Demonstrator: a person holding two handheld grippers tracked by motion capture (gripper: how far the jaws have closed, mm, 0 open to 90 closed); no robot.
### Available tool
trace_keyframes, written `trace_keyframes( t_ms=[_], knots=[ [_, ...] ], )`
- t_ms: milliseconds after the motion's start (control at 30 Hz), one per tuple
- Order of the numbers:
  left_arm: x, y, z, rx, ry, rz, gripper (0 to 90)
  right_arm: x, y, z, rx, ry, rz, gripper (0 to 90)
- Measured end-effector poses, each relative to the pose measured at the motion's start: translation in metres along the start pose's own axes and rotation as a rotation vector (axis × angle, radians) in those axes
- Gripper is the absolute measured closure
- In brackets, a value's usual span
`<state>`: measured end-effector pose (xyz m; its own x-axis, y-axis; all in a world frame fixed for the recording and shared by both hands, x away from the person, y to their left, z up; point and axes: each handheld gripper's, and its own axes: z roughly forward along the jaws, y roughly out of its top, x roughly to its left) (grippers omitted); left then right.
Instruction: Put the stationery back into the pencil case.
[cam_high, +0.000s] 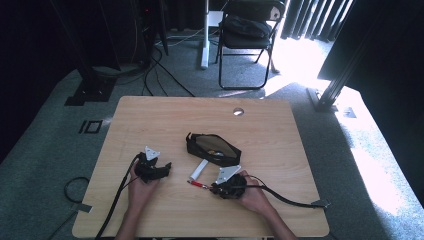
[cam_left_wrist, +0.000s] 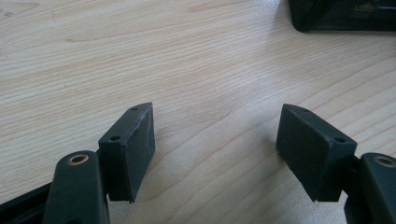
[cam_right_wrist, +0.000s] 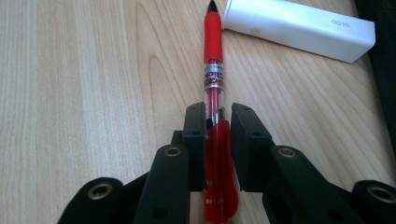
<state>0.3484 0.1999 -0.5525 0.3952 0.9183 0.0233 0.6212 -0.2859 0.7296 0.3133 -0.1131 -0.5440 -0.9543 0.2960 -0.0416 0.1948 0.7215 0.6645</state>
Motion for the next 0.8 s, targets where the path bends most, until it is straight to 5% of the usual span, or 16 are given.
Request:
trace_keyframes(
  t_ms=[500,800],
  knots=[
    [0.000,0.000,0.000,0.000,0.000,0.000,28.7,-0.001,-0.011,-0.009,-0.009,0.010,0.026,76.6],
    [0.000,0.000,0.000,0.000,0.000,0.000,28.7,0.002,-0.003,-0.001,-0.019,0.024,0.017,66.1]
  ],
)
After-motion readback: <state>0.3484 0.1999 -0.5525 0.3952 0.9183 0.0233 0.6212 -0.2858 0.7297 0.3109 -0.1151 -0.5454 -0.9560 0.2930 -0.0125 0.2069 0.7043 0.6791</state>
